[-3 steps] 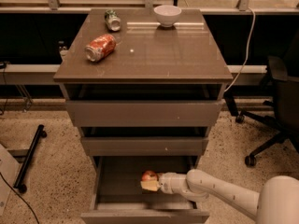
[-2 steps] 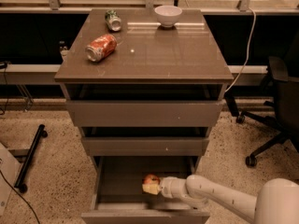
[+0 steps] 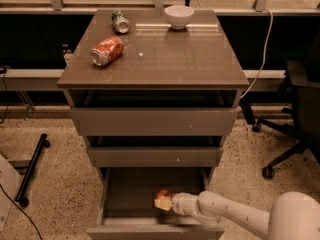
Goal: Place apple into bottom drawer
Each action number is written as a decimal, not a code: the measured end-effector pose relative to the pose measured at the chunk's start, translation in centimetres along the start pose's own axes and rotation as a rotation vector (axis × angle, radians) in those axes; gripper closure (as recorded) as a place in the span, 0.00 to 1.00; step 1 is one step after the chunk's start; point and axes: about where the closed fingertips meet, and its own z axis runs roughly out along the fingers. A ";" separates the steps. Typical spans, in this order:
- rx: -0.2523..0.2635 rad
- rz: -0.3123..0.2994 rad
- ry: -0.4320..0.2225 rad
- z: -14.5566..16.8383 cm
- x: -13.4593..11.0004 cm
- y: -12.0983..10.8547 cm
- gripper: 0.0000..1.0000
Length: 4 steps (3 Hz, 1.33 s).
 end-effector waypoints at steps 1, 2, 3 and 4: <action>0.035 -0.007 0.001 0.5 0.6 -0.5 1.00; 0.081 -0.017 0.011 1.5 1.8 -1.3 1.00; 0.117 -0.013 0.038 2.8 3.4 -2.6 1.00; 0.142 -0.004 0.057 4.0 4.5 -3.9 0.82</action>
Offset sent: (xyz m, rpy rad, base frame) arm -0.0004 -0.0063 -0.0464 -0.1305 -0.0201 -0.0639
